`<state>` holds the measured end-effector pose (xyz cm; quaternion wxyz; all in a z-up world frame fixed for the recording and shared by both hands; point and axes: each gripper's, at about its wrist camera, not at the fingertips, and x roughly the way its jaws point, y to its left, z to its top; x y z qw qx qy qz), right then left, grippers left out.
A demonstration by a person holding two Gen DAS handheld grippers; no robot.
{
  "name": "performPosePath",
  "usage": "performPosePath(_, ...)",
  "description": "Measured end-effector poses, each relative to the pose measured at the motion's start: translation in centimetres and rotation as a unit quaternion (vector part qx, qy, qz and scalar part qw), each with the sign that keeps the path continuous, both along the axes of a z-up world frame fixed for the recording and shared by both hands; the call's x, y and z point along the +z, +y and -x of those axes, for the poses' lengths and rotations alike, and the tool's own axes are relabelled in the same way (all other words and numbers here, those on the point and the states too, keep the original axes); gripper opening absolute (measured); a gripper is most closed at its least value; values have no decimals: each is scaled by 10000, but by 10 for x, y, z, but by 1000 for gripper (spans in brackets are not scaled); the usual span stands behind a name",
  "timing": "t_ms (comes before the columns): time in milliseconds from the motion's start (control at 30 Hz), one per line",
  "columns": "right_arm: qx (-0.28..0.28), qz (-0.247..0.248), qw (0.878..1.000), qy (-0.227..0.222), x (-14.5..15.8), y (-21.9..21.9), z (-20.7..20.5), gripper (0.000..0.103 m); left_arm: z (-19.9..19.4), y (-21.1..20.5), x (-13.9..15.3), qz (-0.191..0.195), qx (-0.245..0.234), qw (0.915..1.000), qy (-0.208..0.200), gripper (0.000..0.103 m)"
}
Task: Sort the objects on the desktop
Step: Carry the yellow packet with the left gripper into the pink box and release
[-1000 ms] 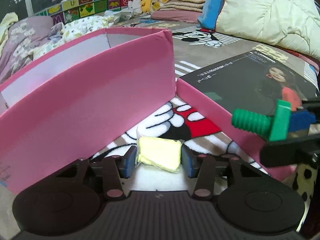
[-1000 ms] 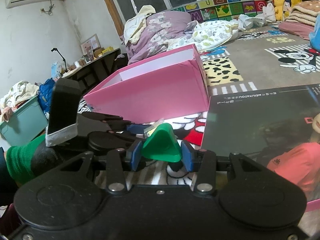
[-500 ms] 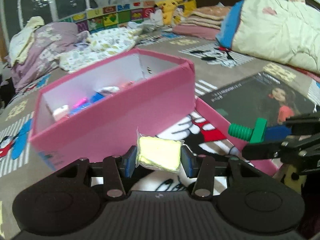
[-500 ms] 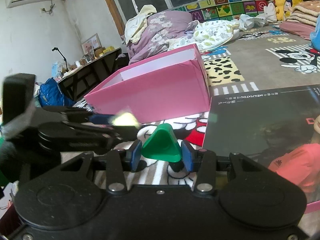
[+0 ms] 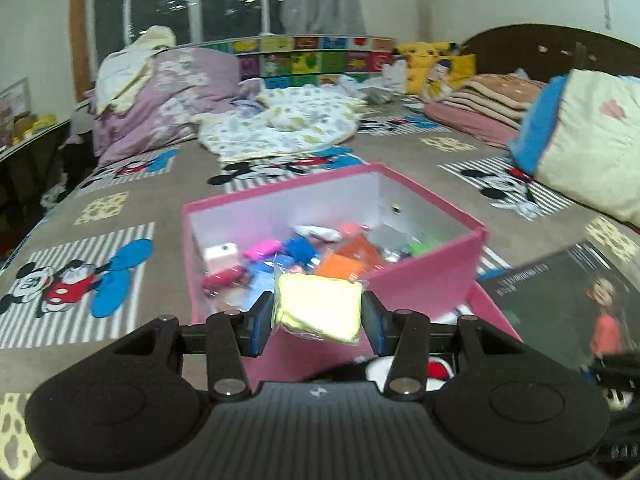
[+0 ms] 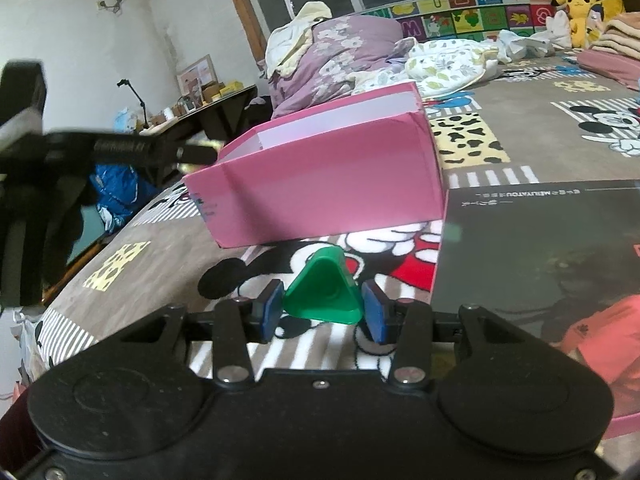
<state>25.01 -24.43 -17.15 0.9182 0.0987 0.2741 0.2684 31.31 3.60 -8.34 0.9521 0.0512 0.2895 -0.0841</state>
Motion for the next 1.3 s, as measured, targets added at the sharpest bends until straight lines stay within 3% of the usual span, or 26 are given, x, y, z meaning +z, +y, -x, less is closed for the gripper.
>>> performPosePath(300, 262, 30, 9997, -7, -1, 11, 0, 43, -59, 14, 10, 22, 538, 9984, 155, 45)
performPosePath(667, 454, 15, 9989, 65, -4, 19, -3, 43, -125, 7, -20, -370, 688, 9947, 675, 45)
performPosePath(1033, 488, -38, 9987, 131, -6, 22, -8, 43, -148, 14, -44, -553, 952, 9893, 956, 45)
performPosePath(1300, 509, -61, 9985, 170, -6, 23, -11, 43, -151, 14, -47, -696, 1034, 9877, 943, 47)
